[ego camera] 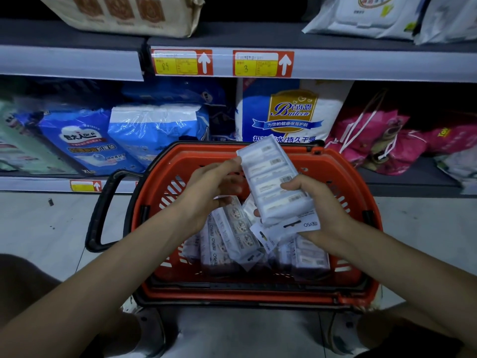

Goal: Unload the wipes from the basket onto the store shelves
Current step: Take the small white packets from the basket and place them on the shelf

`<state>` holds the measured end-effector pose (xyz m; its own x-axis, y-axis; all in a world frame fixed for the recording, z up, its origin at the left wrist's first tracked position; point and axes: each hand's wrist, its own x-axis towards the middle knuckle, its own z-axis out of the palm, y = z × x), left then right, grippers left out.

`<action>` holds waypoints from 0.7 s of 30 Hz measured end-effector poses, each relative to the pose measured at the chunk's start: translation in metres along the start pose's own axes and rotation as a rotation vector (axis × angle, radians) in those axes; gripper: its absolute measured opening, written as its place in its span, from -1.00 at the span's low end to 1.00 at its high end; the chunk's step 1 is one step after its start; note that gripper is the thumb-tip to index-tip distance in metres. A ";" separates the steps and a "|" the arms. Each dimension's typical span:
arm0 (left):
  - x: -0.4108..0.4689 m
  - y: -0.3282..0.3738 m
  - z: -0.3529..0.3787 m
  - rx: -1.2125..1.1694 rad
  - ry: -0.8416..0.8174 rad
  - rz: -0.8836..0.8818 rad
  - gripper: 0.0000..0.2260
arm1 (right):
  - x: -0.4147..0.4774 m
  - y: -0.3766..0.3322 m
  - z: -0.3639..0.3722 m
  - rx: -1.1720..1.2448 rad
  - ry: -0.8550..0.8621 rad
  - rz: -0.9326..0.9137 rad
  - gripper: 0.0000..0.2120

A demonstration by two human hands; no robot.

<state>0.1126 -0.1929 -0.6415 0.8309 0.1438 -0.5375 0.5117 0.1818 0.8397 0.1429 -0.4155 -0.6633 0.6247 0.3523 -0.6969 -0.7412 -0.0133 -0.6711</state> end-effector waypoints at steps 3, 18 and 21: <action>-0.004 -0.001 0.002 0.028 0.007 0.025 -0.61 | -0.003 -0.003 0.001 0.017 -0.011 -0.025 -0.28; -0.020 -0.007 0.018 0.017 -0.149 0.012 -0.58 | -0.036 0.005 0.033 -0.749 -0.027 -0.657 -0.44; -0.016 -0.009 0.012 -0.149 -0.128 -0.031 -0.58 | -0.042 0.002 0.035 -0.739 -0.019 -0.672 -0.56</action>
<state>0.0973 -0.2086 -0.6393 0.8411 0.0131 -0.5408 0.5073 0.3278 0.7970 0.1067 -0.3977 -0.6268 0.8494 0.5151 -0.1150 0.1075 -0.3821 -0.9178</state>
